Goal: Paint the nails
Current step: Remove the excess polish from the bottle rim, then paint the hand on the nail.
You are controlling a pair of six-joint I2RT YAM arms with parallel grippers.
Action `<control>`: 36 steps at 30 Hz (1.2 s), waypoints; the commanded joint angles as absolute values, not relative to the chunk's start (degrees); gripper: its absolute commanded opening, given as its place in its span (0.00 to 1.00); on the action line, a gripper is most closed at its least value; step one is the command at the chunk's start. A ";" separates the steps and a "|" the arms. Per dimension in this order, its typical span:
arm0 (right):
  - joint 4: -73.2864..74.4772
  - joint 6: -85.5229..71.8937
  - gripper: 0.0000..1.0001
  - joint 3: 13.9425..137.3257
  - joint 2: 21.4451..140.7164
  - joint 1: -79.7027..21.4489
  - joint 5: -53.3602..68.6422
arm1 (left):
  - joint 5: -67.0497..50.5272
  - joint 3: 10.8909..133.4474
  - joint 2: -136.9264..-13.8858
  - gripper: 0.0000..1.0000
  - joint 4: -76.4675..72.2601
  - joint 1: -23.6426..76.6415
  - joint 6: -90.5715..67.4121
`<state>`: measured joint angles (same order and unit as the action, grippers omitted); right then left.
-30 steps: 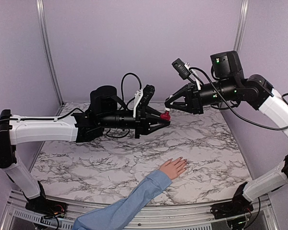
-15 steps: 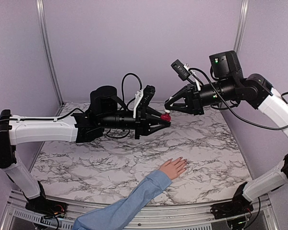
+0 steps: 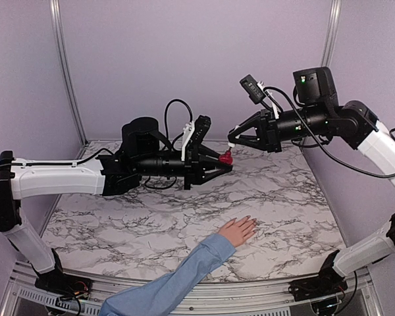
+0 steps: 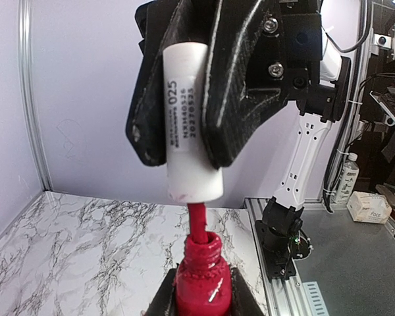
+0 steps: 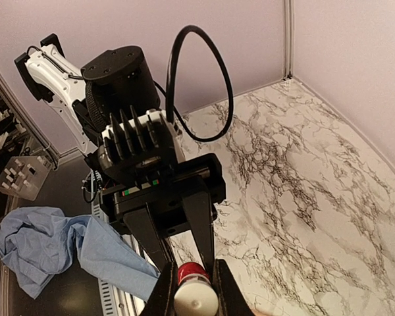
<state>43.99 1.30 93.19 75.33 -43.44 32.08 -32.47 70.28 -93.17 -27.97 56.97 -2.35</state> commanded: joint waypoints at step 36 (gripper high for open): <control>47.41 -28.30 0.00 62.98 49.85 -40.89 6.04 | -27.61 63.18 -85.09 0.00 -28.38 49.20 -6.18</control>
